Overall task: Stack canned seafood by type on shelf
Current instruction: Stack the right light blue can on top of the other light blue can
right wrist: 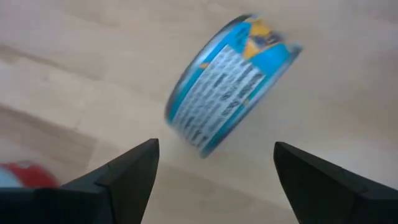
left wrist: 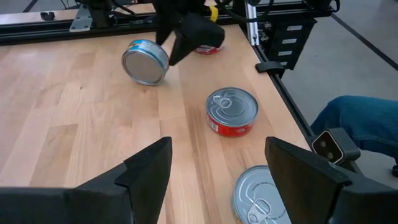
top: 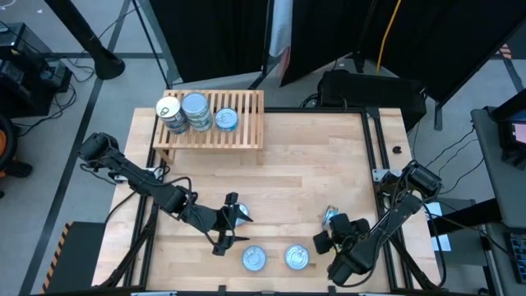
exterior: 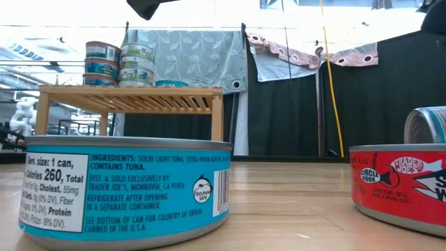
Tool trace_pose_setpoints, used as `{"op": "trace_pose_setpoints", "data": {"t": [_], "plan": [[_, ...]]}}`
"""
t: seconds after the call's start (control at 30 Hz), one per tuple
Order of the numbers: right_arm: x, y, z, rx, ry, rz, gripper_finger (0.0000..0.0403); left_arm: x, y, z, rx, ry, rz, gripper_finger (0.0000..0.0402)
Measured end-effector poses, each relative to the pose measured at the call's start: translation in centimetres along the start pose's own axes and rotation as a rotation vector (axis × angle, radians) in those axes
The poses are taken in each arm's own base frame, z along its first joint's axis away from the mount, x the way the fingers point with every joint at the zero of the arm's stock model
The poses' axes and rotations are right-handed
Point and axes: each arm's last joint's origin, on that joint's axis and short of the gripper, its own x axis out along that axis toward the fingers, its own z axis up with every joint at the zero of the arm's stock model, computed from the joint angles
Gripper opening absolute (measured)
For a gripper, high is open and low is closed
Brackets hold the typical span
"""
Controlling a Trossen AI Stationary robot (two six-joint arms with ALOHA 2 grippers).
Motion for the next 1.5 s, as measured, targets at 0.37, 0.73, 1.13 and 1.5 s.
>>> {"op": "trace_pose_setpoints", "data": {"t": [0.37,0.73,1.13,1.5], "plan": [[-0.5,-2.0,0.1,-0.146,0.001,-0.197,0.0308,0.0,0.0,-0.1,0.002,0.007,0.001,0.0265],[-0.6,-1.6,0.7,-0.146,-0.211,-0.047,0.0309,0.0,0.0,-0.1,0.001,0.007,0.002,0.0265],[1.9,0.7,5.4,-0.122,-0.161,-0.203,0.0309,0.0,0.0,-0.1,0.006,0.008,0.002,0.0265],[4.0,0.7,4.2,-0.097,-0.023,-0.17,0.025,0.0,0.1,-0.1,0.056,0.013,0.003,0.0265]]}}
